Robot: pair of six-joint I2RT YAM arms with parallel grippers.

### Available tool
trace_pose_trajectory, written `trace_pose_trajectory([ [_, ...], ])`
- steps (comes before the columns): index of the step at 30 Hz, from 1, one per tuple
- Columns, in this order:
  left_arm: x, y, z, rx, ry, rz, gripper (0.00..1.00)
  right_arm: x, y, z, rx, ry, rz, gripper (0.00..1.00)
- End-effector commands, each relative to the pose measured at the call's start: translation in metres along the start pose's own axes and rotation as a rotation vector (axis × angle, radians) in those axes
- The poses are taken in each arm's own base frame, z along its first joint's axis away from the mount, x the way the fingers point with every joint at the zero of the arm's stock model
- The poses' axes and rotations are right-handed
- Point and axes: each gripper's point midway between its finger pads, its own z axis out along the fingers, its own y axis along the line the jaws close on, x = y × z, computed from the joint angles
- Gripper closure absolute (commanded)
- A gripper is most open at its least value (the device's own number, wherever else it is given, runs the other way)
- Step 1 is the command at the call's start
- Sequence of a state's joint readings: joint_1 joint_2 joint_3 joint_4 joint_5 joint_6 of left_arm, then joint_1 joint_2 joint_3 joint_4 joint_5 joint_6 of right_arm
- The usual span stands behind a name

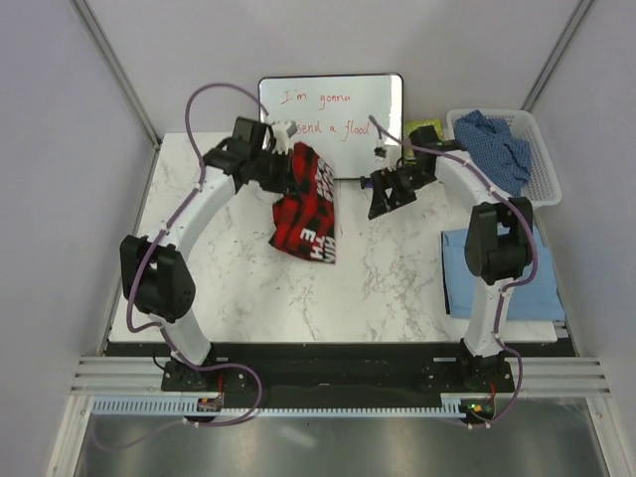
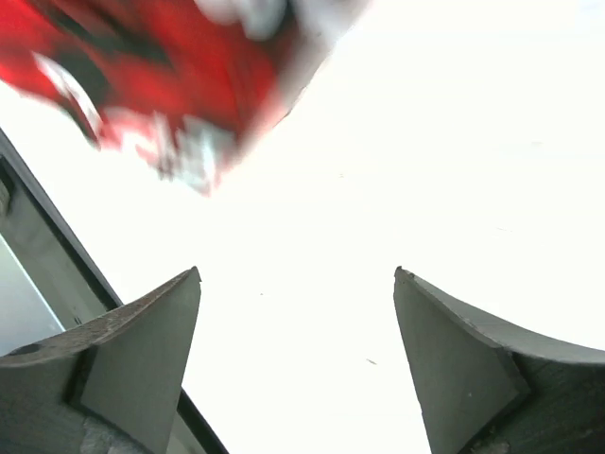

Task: Fold and stack the long sleeve shirts
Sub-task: Fold the shirt

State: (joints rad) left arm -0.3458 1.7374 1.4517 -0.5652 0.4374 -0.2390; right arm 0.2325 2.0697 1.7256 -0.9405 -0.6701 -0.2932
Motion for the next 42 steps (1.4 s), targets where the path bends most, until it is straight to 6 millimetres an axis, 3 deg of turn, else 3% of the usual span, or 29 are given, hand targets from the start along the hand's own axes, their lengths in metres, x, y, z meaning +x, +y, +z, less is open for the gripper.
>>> trace_pose_trajectory([
  [1,-0.054,-0.027,-0.085,-0.15,-0.008,0.601,0.98,-0.037,0.01,-0.053,-0.043,-0.178,0.01,0.09],
  [2,-0.052,-0.04,-0.083,-0.198,0.021,0.699,0.98,-0.034,0.007,-0.055,-0.048,-0.182,0.027,0.08],
  [4,-0.041,-0.037,-0.078,-0.283,0.116,0.852,0.98,-0.032,0.002,-0.062,-0.067,-0.202,0.046,0.06],
  [5,-0.027,-0.05,-0.069,-0.292,0.161,0.937,0.98,-0.027,0.0,-0.061,-0.07,-0.198,0.06,0.05],
  [6,-0.015,-0.05,-0.061,-0.301,0.203,0.986,0.98,-0.024,-0.004,-0.063,-0.069,-0.2,0.071,0.04],
  [7,0.006,-0.03,-0.046,-0.358,0.316,1.063,0.98,-0.022,-0.005,-0.064,-0.076,-0.204,0.077,0.04],
  [11,0.07,-0.021,-0.002,-0.351,0.536,1.182,0.98,-0.008,-0.007,-0.067,-0.111,-0.209,0.124,0.02],
  [13,0.092,-0.016,0.014,-0.358,0.601,1.235,0.98,-0.002,-0.013,-0.072,-0.101,-0.213,0.144,0.02],
  [17,0.135,-0.047,0.046,-0.276,0.637,1.235,0.98,0.013,-0.031,-0.079,-0.094,-0.225,0.213,0.02],
  [20,0.162,-0.073,0.056,-0.2,0.644,1.195,0.98,0.024,-0.036,-0.08,-0.114,-0.221,0.259,0.02],
  [22,0.177,-0.087,0.056,-0.161,0.647,1.168,0.92,0.028,-0.034,-0.082,-0.116,-0.218,0.258,0.02],
  [25,0.196,-0.114,0.047,-0.062,0.651,1.147,0.69,0.035,-0.033,-0.078,-0.115,-0.205,0.257,0.02],
  [26,0.2,-0.12,0.043,-0.036,0.653,1.146,0.5,0.036,-0.033,-0.077,-0.113,-0.2,0.251,0.02],
  [27,0.203,-0.124,0.037,-0.003,0.657,1.14,0.47,0.035,-0.034,-0.078,-0.107,-0.199,0.24,0.02],
  [30,0.203,-0.142,0.007,0.113,0.602,1.134,0.39,0.022,-0.036,-0.077,-0.064,-0.19,0.156,0.02],
  [31,0.208,-0.149,-0.015,0.187,0.573,1.132,0.28,0.009,-0.037,-0.081,-0.04,-0.201,0.112,0.02],
  [34,0.233,-0.144,-0.043,0.31,0.595,1.163,0.26,-0.016,-0.019,-0.063,-0.058,-0.184,0.012,0.02],
  [35,0.238,-0.14,-0.052,0.33,0.591,1.181,0.26,-0.034,-0.016,-0.062,-0.036,-0.202,-0.049,0.02],
  [36,0.254,-0.121,-0.053,0.324,0.651,1.203,0.27,-0.04,-0.004,-0.042,-0.05,-0.174,-0.095,0.03],
  [38,0.261,-0.097,-0.052,0.264,0.697,1.223,0.35,-0.061,0.005,-0.029,-0.02,-0.174,-0.208,0.06],
  [39,0.269,-0.083,-0.052,0.259,0.729,1.217,0.36,-0.062,0.018,-0.004,-0.042,-0.133,-0.25,0.09],
  [41,0.267,-0.077,-0.05,0.285,0.703,1.147,0.38,-0.07,0.025,0.012,-0.044,-0.114,-0.316,0.14],
  [42,0.271,-0.072,-0.05,0.294,0.711,1.138,0.38,-0.064,0.027,0.032,-0.054,-0.076,-0.327,0.15],
])
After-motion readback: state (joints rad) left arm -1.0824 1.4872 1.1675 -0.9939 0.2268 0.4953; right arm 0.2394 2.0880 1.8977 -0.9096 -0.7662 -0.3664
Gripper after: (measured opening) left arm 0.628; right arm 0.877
